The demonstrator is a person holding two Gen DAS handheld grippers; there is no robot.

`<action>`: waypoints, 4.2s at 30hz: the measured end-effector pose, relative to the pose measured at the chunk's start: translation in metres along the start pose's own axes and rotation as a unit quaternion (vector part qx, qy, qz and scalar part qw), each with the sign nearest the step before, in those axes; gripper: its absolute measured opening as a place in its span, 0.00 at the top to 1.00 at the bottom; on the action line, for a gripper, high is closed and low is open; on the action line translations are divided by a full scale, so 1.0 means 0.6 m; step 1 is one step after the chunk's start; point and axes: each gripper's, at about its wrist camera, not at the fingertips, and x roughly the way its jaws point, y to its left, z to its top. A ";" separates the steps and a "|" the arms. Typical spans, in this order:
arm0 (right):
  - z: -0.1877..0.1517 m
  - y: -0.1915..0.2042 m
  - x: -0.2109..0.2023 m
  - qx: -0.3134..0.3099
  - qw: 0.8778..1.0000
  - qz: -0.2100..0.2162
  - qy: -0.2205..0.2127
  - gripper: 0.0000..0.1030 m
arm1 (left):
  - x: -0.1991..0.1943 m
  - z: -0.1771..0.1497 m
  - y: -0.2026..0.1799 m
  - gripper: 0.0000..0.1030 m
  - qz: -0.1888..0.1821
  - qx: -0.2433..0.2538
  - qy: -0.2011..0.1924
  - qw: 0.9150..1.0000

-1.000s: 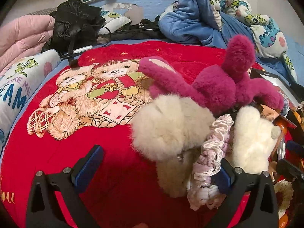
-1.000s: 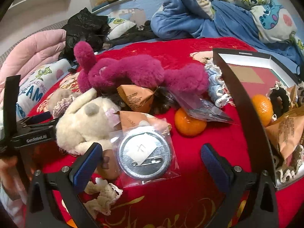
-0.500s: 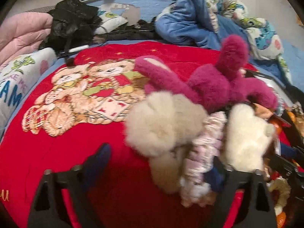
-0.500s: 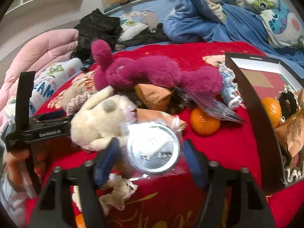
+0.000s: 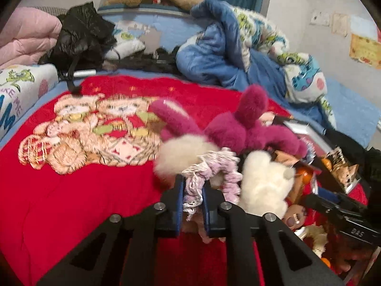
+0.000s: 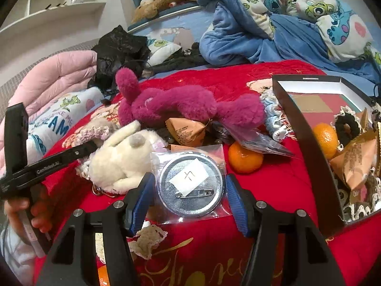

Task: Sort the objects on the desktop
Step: 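Grasp the pink lace scrunchie with the left tool while the right tool grasps the clear badge bag, then carry the scrunchie with the left tool while the right tool carries the badge bag to the box, then open the left tool over the box while the right tool lowers and releases the badge bag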

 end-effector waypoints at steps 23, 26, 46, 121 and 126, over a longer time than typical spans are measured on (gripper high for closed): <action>0.005 0.019 -0.076 -0.001 0.997 -0.025 -0.073 0.43 | -0.106 0.007 -0.043 0.87 0.017 0.036 -0.082 0.996; 0.011 0.036 -0.100 -0.009 0.997 -0.025 -0.076 0.43 | -0.129 0.013 -0.067 0.87 0.018 0.049 -0.081 0.995; 0.002 -0.056 -0.354 0.024 0.982 -0.144 -0.119 0.43 | -0.178 -0.001 -0.362 0.87 -0.106 0.089 -0.059 0.989; 0.180 -0.387 -0.015 0.082 0.982 -0.161 0.059 0.52 | 0.333 0.066 -0.552 0.87 -0.064 0.141 0.105 0.982; 0.179 -0.388 -0.015 0.083 0.981 -0.163 0.059 0.52 | 0.333 0.066 -0.552 0.87 -0.065 0.141 0.104 0.982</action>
